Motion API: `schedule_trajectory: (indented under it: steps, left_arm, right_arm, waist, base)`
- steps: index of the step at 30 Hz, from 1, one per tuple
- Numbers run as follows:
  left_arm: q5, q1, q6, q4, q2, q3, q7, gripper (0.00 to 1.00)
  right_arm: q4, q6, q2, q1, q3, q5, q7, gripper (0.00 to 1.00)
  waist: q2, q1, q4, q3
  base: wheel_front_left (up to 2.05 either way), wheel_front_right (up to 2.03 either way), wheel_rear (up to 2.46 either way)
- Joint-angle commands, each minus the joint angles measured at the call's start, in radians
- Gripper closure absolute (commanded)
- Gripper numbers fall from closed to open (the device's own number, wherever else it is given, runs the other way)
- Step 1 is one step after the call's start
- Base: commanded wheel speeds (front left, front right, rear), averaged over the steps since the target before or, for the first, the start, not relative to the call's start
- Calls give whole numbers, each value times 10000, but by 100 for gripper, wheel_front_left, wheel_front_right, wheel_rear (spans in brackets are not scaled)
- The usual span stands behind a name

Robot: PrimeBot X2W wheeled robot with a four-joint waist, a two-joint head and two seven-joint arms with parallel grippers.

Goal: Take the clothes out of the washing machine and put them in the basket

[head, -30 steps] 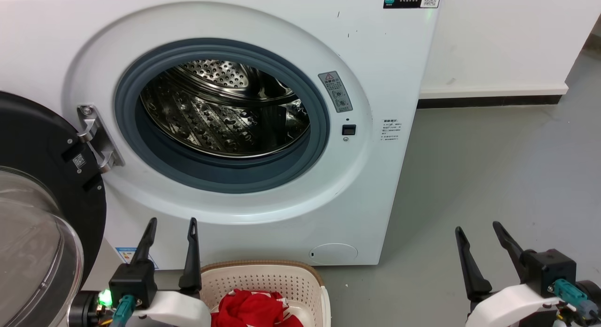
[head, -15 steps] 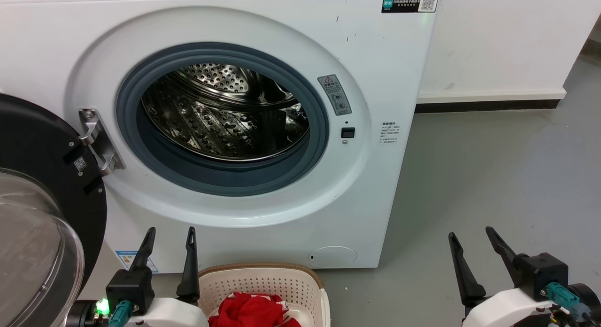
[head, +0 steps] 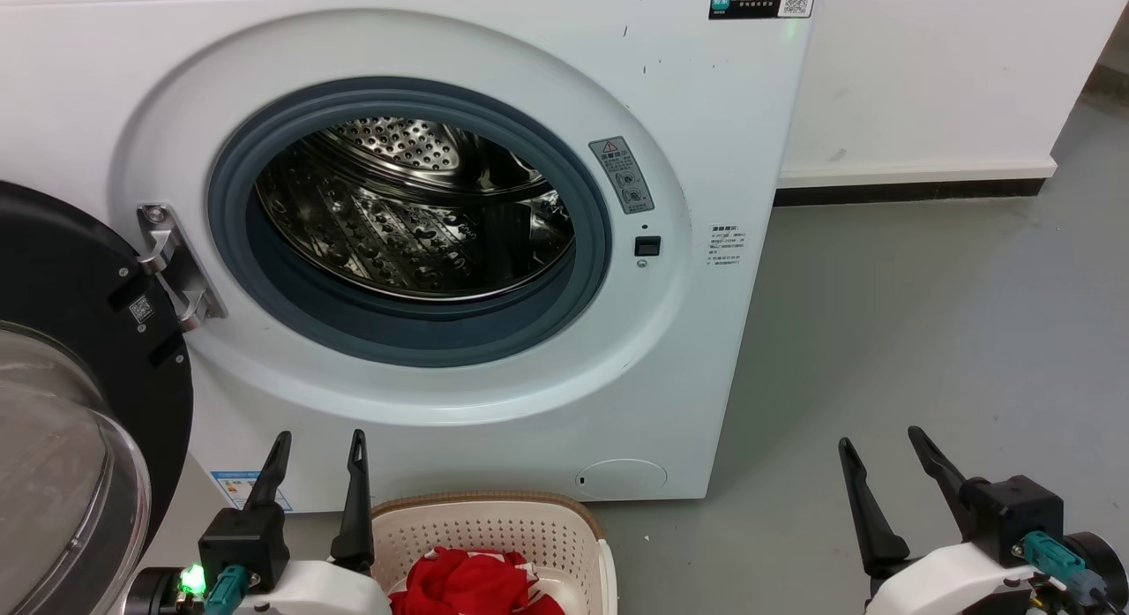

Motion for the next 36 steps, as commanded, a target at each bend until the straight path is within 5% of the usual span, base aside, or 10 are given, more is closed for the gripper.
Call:
schedule_trajectory:
  steps: [1, 4, 5, 36]
  left_arm:
    - [-49, -69, 60, 6, 18, 18, -35, 0]
    - [-65, -96, 52, 12, 28, -9, -50, 0]
    - [-42, -12, 45, 0, 1, -20, -4, 100]
    - [-5255, -658, -791, 1056, -366, 643, 741, 100]
  right_arm:
    - [-18, -7, 12, 25, 18, -14, -19, 0]
    - [-8, -7, 12, 14, 23, 6, -15, 0]
    - [7, 0, 0, 2, 14, 23, -7, 100]
    - [1262, -2, -275, -769, -135, 5863, -84, 100]
  waist:
    - [0, 0, -4, 14]
    - [0, 0, -1, 21]
    - [0, 0, -2, 22]
    - [0, 0, 101, 174]
  base:
    - [0, 0, 0]
    - [0, 0, 0]
    - [0, 0, 0]
    - [0, 0, 0]
